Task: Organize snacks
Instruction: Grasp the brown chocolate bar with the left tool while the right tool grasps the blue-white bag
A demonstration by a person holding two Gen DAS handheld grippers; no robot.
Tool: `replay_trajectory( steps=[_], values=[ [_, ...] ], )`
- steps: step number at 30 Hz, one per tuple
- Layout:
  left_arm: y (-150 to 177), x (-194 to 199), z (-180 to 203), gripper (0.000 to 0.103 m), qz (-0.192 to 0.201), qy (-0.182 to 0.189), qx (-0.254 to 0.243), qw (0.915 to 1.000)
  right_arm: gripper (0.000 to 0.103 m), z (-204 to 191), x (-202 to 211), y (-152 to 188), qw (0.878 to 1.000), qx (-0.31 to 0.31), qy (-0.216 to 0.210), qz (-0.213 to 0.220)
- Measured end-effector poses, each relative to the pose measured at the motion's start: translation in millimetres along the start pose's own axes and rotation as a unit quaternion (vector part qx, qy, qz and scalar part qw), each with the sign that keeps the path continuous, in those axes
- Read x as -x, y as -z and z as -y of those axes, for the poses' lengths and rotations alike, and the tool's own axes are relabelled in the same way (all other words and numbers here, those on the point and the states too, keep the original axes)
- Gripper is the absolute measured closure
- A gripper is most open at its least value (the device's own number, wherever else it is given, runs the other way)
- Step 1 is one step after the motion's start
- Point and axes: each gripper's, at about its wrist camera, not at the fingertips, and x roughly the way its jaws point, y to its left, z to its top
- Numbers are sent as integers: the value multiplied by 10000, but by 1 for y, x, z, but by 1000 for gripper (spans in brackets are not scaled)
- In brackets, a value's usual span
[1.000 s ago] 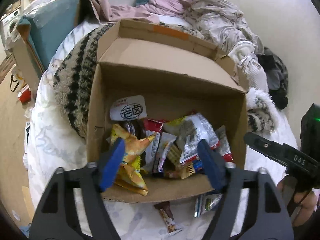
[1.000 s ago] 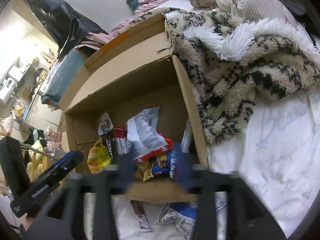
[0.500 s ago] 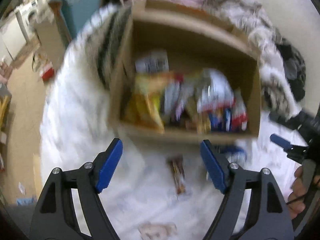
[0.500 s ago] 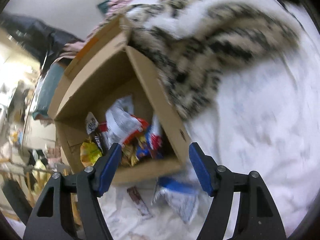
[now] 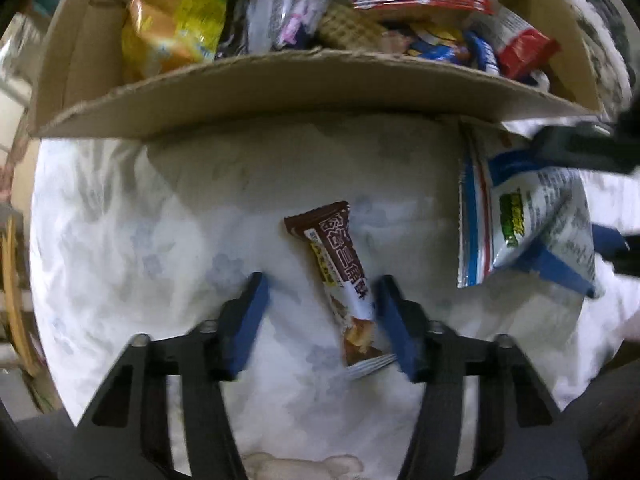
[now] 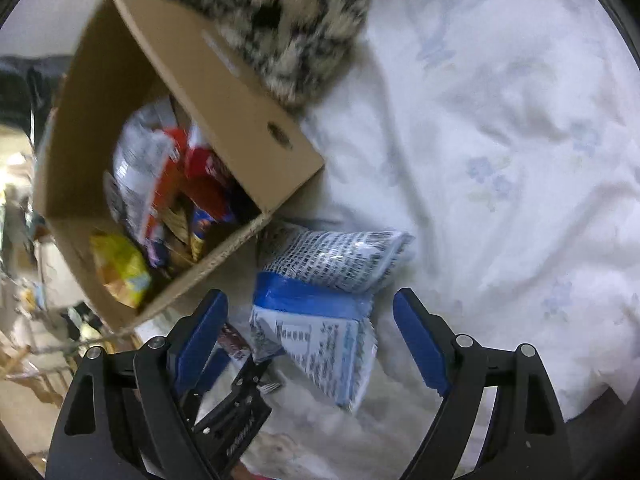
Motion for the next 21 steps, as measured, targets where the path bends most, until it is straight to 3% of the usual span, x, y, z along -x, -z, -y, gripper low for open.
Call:
replay_trajectory(
  steps=[1,3,8,13,21],
  values=[
    [1,1,1,77,19,-8,-19,10000,16,-3,-6,-2,10000,47,9,-70],
    [1,2,-3,89,-1,37,20,10000,16,-12,-17,-3,9994,268,155,-163],
    [-3,12,-24,89,-5,204,266,9994,16,-25,-33,3,9958,742,480,-256],
    [-4,32,-43,89,129,198,470,9986,33,-30,-33,11,9928,1017,567,-292],
    [13,91,-50,89,850,27,404,9956,37,-38,-8,46,9911,1276,355,-161]
  ],
)
